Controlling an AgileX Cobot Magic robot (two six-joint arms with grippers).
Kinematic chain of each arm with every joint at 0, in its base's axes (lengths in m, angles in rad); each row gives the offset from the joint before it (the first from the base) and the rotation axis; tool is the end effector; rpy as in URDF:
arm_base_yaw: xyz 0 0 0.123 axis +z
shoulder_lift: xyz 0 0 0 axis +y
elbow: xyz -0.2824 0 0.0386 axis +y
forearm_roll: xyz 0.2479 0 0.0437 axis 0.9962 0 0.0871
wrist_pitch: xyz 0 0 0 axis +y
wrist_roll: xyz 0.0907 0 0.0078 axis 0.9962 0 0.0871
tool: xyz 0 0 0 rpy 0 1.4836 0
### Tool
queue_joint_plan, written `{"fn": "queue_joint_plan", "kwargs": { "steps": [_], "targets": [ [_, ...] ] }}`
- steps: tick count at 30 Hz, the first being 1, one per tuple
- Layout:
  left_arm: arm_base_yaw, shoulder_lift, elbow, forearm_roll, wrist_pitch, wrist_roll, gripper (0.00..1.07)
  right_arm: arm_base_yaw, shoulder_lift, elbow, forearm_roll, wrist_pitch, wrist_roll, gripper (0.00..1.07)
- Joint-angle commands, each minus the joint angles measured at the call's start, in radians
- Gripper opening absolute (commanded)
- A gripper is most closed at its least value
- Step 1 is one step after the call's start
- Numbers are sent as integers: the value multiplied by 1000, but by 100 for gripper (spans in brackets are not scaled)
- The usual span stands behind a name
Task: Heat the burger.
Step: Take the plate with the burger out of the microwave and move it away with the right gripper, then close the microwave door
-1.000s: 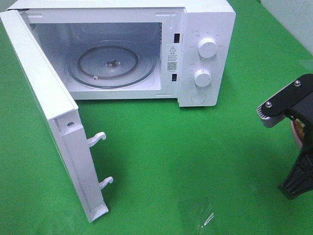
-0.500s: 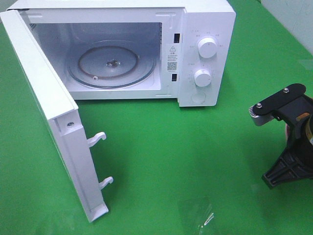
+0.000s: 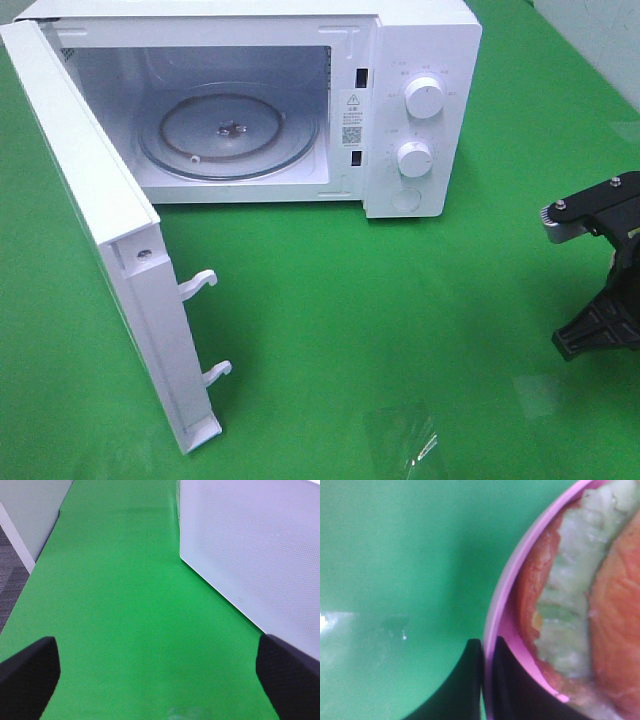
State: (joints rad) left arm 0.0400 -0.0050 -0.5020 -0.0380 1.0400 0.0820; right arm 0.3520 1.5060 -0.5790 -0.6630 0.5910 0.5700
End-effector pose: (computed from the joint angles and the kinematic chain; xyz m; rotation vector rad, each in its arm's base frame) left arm -0.0049 -0.0032 0.2794 0.0438 2.0157 0.0323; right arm 0.2216 0.0481 0.1523 -0.4394 2.7770 -0.4300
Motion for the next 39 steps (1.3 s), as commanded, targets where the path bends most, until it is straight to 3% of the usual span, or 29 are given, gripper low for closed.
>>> {"fn": "queue_joint_plan", "kwargs": {
  "steps": [1,19,26,28,30,31,34,39],
  "targets": [
    [4,-18,3,-6,-3,5,100,-55,35,-5,-52,-17,0,0],
    [4,-18,3,-6,-3,5,100,-73,106,-5,9,-99,-3,0],
    [4,-18,3,-6,-3,5,100,-73,106,-5,26,-121,0,7],
    [4,-18,3,-6,-3,5,100,-73,106,-5,30,-121,0,11],
    [4,-18,3,-6,-3,5,100,-70,99,-6,35,-118,-2,26],
    [4,-18,3,-6,-3,5,100,-70,99,-6,35,-118,-2,26],
    [4,-18,3,-6,-3,5,100,-70,72,-6,81,-116,-32,41],
    [4,-18,3,-6,-3,5,100,-70,23,-6,139,-107,-92,47]
  ]
}}
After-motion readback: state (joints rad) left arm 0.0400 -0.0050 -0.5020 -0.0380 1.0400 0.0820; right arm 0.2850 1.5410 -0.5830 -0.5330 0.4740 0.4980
